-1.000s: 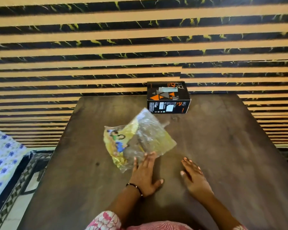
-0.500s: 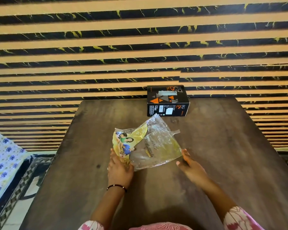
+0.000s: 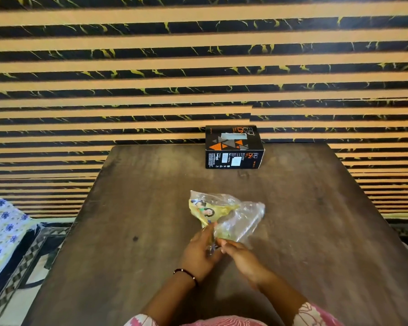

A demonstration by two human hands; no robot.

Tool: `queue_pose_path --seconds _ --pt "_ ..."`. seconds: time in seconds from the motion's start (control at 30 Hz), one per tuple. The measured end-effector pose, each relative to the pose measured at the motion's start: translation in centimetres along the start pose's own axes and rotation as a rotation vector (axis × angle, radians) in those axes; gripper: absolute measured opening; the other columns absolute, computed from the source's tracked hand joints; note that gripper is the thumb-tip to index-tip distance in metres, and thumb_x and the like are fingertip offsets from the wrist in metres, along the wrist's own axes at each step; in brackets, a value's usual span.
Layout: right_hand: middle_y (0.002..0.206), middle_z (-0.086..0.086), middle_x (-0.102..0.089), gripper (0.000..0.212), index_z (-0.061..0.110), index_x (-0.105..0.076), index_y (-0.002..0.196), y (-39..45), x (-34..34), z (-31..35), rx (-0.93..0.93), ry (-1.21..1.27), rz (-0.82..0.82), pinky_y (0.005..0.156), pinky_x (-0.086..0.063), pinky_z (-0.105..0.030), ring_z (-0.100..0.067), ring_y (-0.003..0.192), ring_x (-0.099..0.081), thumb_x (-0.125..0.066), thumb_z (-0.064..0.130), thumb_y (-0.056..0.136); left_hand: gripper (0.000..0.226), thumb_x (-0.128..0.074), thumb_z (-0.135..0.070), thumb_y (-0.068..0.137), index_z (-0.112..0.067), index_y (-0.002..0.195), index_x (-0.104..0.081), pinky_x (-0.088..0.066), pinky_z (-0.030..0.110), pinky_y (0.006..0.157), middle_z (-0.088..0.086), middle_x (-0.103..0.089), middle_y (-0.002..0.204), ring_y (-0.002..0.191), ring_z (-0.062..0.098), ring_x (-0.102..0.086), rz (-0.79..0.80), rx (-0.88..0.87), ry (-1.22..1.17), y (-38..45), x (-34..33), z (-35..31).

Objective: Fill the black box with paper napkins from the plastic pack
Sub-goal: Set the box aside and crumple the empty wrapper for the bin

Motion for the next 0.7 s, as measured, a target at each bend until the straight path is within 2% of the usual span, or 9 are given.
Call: queue_pose_path --seconds 0.07,0.13,0.23,0.3,0.4,0.5,0.57,0.63,0.7 --pt "0.117 -0.016 -0.061 0.025 -0.001 -0.06 0.11 -0.3 -0.5 -0.6 -0.043 0.169 0.048 0.074 -0.046 -0.007 -0.007 0.089 -0.058 -0.042 0.0 0.093 0.066 -0.046 -0.064 0.066 -0.041 0.128 -0.039 -0.032 0.009 0.09 -0.013 -0.045 0.123 0.111 0.002 -0.045 -0.032 -0.041 -0.022 -0.3 0.3 -0.3" --pt "0.102 -0.01 -0.066 0.023 0.003 -0.061 0.105 -0.7 -0.7 -1.1 -0.085 0.271 0.097 0.073 -0.048 -0.013 -0.008 0.084 -0.06 -0.041 0.0 0.093 0.047 -0.05 -0.061 0.068 -0.044 0.111 -0.052 -0.032 0.002 0.084 -0.01 -0.053 0.114 0.102 0.004 -0.052 -0.077 -0.032 -0.052 -0.5 0.7 0.2" --pt "0.092 -0.01 -0.067 0.022 0.0 -0.062 0.102 -1.5 -0.4 -1.5 -0.092 0.2 0.124 0.065 -0.052 -0.013 -0.005 0.07 -0.069 -0.042 0.0 0.093 0.039 -0.051 -0.056 0.066 -0.028 0.089 -0.065 -0.032 -0.003 0.073 -0.008 -0.056 0.097 0.087 0.007 -0.055 -0.137 0.047 -0.065 -0.3 1.2 1.3" --pt "0.099 -0.016 -0.065 0.023 -0.006 -0.06 0.108 -1.8 0.3 -1.1 -0.048 0.088 0.097 0.061 -0.052 -0.013 -0.003 0.064 -0.069 -0.042 0.0 0.094 0.029 -0.057 -0.046 0.069 -0.02 0.081 -0.062 -0.034 0.001 0.066 -0.008 -0.057 0.085 0.075 0.008 -0.055 -0.167 0.095 -0.059 -0.3 1.6 1.9" --pt "0.099 -0.012 -0.067 0.024 0.004 -0.063 0.099 -2.4 2.2 0.8 0.081 0.018 0.001 0.058 -0.051 -0.013 -0.005 0.064 -0.069 -0.04 -0.001 0.094 0.014 -0.062 -0.03 0.074 -0.025 0.07 -0.05 -0.036 0.007 0.057 -0.009 -0.05 0.063 0.058 0.003 -0.047 -0.208 0.147 -0.069 -0.4 2.2 2.2" --pt "0.1 -0.01 -0.064 0.03 0.016 -0.063 0.099 -3.1 4.7 2.6 0.232 0.026 -0.184 0.064 -0.053 -0.018 -0.011 0.071 -0.063 -0.048 -0.007 0.089 0.025 -0.067 -0.014 0.077 -0.022 0.064 -0.047 -0.035 0.012 0.049 -0.009 -0.045 0.055 0.049 0.004 -0.04 -0.212 0.219 -0.176 -0.6 2.4 2.4" --pt "0.114 -0.004 -0.057 0.041 0.029 -0.058 0.109 -2.9 6.3 2.8 0.306 -0.15 -0.311 0.081 -0.055 -0.027 -0.01 0.089 -0.061 -0.061 -0.002 0.082 0.022 -0.067 -0.013 0.076 -0.014 0.065 -0.048 -0.033 0.016 0.049 -0.004 -0.044 0.056 0.051 0.007 -0.037 -0.189 0.224 -0.316 -0.6 1.9 1.8" --pt "0.132 0.007 -0.042 0.06 0.028 -0.049 0.127 -2.5 6.0 2.7 0.318 -0.308 -0.289 0.098 -0.049 -0.039 -0.013 0.118 -0.05 -0.072 0.011 0.075 0.019 -0.066 -0.021 0.07 -0.014 0.065 -0.048 -0.033 0.02 0.053 -0.003 -0.043 0.058 0.056 0.009 -0.037 -0.164 0.182 -0.444 -0.7 1.5 0.4" --pt "0.136 0.013 -0.035 0.076 0.027 -0.039 0.137 -2.0 4.9 2.2 0.291 -0.341 -0.196 0.104 -0.043 -0.043 -0.013 0.129 -0.04 -0.075 0.023 0.071 0.019 -0.062 -0.031 0.061 -0.017 0.066 -0.051 -0.038 0.026 0.06 -0.004 -0.049 0.062 0.06 0.009 -0.043 -0.117 0.135 -0.54 -0.7 1.0 -1.2"
Point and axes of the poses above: each hand's wrist, its own y-axis towards the middle knuckle, its own x-axis out of the back of the hand, z = x × y, the point moved 9 cm from there along y, towards the middle knuckle
